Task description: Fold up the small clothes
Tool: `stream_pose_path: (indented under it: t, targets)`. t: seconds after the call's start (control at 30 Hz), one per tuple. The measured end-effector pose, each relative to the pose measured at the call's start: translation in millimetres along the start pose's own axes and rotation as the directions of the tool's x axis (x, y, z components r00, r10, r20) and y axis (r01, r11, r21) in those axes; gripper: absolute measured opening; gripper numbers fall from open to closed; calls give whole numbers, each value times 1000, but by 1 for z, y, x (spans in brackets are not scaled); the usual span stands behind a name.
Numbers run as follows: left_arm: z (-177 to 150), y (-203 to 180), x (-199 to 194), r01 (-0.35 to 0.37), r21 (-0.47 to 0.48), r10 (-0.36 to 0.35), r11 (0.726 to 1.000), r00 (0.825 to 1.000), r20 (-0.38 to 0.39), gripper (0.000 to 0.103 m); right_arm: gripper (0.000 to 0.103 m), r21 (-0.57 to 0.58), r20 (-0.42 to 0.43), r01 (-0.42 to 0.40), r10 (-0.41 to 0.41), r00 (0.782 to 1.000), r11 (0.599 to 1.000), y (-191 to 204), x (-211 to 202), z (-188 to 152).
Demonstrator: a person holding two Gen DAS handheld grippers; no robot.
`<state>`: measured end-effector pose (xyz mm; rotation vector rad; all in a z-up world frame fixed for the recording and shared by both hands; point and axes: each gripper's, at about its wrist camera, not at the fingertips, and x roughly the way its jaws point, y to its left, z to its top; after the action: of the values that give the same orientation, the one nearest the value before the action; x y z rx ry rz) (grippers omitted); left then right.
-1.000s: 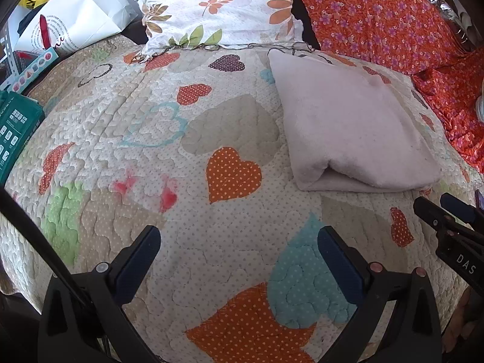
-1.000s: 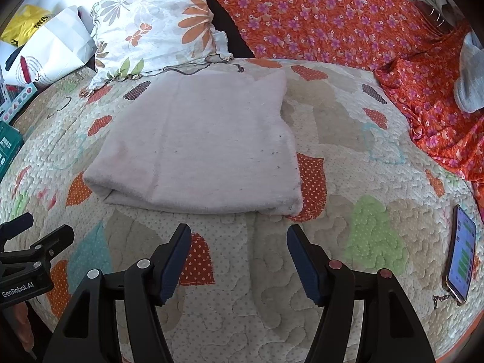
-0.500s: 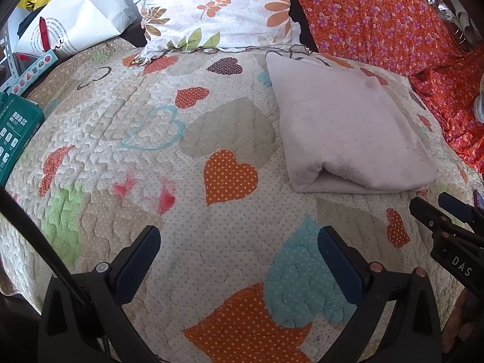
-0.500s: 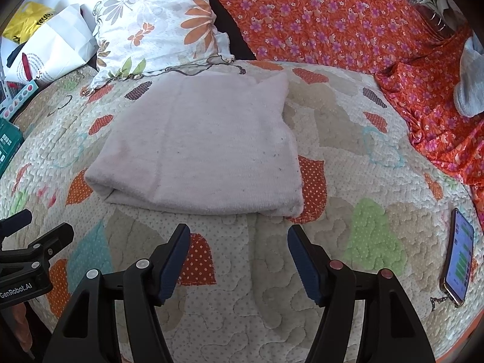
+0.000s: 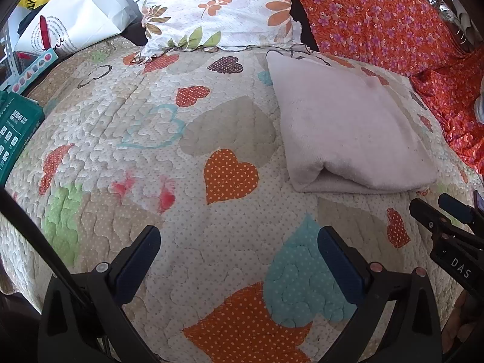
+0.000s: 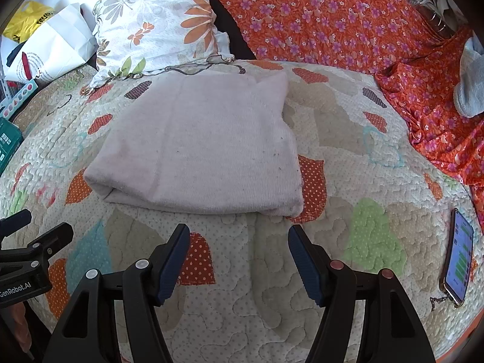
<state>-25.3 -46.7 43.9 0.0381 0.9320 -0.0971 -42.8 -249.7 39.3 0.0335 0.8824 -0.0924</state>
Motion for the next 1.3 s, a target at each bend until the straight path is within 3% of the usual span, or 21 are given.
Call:
stream_pose_path:
  t: [1.3]
  targets:
    - [4, 4, -5, 21, -36, -20, 999, 1000, 24, 103, 73, 3, 18, 23, -23, 1000, 1000, 0, -2, -1]
